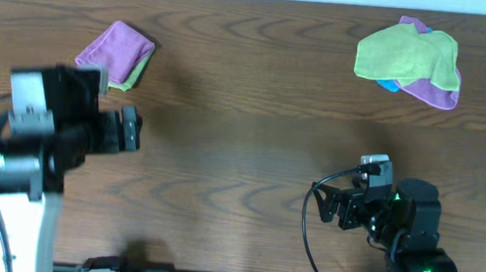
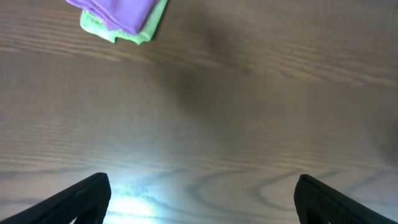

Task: Fold the cloth

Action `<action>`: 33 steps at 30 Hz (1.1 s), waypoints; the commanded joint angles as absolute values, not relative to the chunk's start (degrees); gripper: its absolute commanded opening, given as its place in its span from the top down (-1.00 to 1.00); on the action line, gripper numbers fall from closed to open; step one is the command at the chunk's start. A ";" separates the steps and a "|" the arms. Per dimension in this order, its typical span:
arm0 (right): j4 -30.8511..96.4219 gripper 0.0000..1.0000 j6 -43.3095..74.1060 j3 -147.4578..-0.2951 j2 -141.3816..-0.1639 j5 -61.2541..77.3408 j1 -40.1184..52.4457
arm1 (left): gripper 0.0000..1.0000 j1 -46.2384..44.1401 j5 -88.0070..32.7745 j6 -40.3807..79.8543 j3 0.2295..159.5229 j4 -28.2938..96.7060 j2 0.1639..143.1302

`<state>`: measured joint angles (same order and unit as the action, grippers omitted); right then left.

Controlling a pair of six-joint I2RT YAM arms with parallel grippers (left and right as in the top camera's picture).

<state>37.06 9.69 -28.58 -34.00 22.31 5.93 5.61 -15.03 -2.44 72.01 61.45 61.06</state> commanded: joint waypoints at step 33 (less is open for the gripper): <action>37.08 -0.99 10.26 -28.32 -33.76 22.68 5.54 | -0.91 5.52 -4.34 -10.70 20.60 51.18 0.73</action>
